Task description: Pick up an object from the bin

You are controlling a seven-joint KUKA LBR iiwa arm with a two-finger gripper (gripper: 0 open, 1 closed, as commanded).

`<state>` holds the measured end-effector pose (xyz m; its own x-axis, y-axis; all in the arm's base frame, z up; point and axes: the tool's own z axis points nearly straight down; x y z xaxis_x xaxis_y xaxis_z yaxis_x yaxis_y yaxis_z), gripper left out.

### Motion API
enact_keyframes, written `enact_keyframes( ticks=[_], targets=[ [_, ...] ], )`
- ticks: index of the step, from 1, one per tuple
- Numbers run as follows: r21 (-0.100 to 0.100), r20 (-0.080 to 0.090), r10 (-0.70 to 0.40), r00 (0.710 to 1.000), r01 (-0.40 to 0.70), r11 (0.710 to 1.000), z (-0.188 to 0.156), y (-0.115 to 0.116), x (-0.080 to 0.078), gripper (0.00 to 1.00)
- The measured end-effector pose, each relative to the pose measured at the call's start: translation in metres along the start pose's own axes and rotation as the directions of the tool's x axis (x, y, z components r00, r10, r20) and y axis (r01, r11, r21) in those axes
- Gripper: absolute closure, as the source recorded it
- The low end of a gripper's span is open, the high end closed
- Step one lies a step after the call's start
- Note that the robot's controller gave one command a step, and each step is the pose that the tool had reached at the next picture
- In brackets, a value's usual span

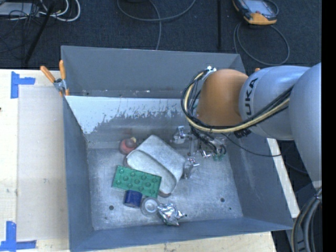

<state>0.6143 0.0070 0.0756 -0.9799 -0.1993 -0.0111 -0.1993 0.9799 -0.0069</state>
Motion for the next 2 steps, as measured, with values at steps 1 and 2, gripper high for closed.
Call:
enact_keyframes(
  ticks=[1,2],
  targets=[
    [-0.004,0.001,-0.102,0.995,0.102,0.995,0.0,0.08,0.003,0.0],
    [-0.003,0.0,-0.184,0.983,0.184,0.983,0.0,0.124,0.011,0.0]
  ],
)
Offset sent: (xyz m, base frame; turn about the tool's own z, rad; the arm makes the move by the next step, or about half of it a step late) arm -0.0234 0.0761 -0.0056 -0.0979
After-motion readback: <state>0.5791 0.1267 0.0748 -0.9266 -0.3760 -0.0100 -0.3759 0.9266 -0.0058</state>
